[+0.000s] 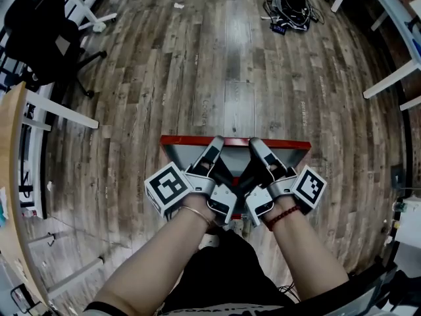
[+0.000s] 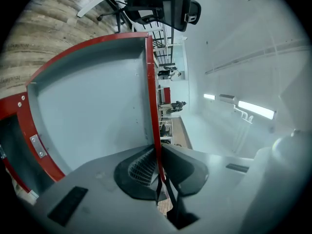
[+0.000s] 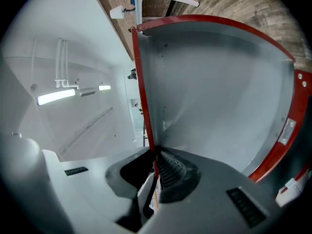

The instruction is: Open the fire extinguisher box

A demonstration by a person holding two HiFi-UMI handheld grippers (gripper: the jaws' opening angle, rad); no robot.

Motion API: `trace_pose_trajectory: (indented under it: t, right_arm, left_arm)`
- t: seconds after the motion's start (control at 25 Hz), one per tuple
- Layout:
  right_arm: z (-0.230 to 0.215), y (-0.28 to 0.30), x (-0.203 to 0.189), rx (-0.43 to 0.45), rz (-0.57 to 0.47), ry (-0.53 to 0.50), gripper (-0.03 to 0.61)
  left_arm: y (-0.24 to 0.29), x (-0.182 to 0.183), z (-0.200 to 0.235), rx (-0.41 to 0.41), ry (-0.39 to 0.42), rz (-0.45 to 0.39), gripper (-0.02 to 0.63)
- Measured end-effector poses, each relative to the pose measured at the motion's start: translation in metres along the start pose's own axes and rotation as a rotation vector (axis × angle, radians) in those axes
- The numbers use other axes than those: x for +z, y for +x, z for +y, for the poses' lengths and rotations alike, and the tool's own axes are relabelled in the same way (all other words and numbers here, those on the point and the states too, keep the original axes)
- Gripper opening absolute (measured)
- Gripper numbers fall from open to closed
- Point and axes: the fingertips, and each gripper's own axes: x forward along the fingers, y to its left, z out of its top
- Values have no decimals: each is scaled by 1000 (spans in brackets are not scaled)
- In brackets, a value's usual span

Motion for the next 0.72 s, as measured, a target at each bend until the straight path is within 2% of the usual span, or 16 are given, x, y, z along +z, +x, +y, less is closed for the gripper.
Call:
trace_pose_trajectory:
  t: [0.2,0.32,0.48,0.72]
  right_arm:
    - [-7,14,11,-28,23,9,37]
    - [-13,24,19,-45,33,14,38]
    - [-22,37,26,-79,45,22,38]
    - [-33,55,40,-97,78,4,43]
  left_arm:
    - [16,7,6,0,33,2,34]
    - [25,13,14,34,63,13,35]
    - [36,22,26,79,63,14,37]
    - [56,31,38,79,64,-3,43]
